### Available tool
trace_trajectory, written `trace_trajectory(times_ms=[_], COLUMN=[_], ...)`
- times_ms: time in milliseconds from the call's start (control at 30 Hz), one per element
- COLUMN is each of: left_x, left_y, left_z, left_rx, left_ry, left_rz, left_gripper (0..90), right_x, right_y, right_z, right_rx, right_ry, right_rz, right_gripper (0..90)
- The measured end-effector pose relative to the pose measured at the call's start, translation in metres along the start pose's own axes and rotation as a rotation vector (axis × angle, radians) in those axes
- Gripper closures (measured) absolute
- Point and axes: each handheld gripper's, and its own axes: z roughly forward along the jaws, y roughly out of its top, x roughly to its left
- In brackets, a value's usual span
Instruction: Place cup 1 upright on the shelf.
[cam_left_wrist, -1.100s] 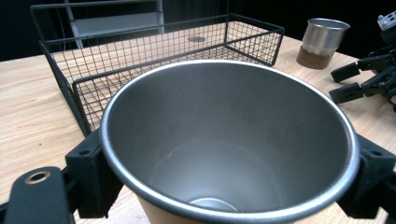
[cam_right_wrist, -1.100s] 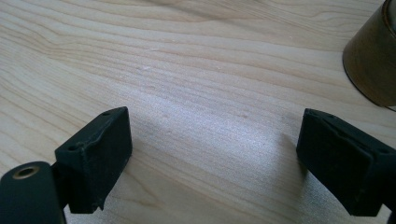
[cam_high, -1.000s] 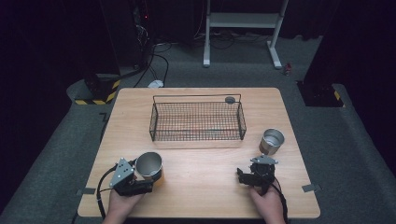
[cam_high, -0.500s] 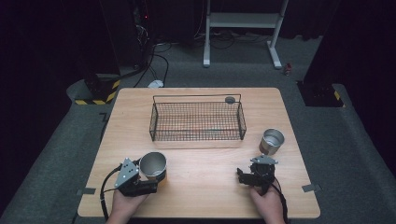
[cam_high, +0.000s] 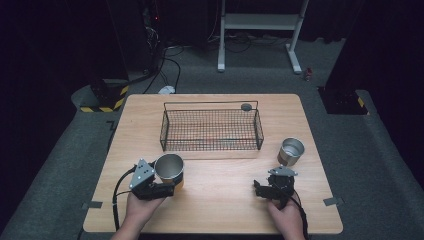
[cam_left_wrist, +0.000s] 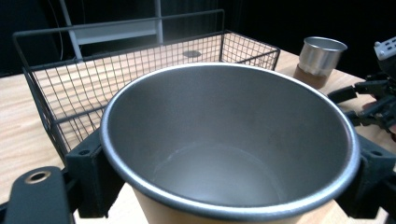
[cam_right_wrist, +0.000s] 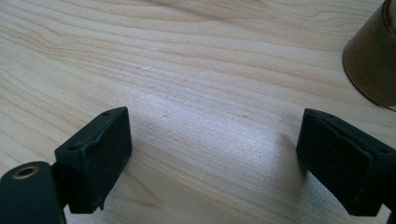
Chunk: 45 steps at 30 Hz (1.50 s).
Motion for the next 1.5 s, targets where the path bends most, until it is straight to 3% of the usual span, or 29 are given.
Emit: trace_trajectory(times_ms=[333, 900, 1500], left_x=[0.002, 0.012, 0.017], left_y=[0.018, 0.037, 0.059], left_z=[0.012, 0.028, 0.046], left_rx=[-0.013, -0.043, -0.066], left_ry=[0.023, 0.035, 0.057], left_rz=[0.025, -0.007, -0.006], left_gripper=[13.4, 13.4, 13.4], right_x=[0.0, 0.0, 0.0], right_y=[0.0, 0.0, 0.0], right_z=[0.0, 0.0, 0.0], right_rx=[0.001, 0.001, 0.0], right_ry=[0.0, 0.0, 0.0], right_rz=[0.0, 0.0, 0.002], right_gripper=[10.3, 10.3, 10.3])
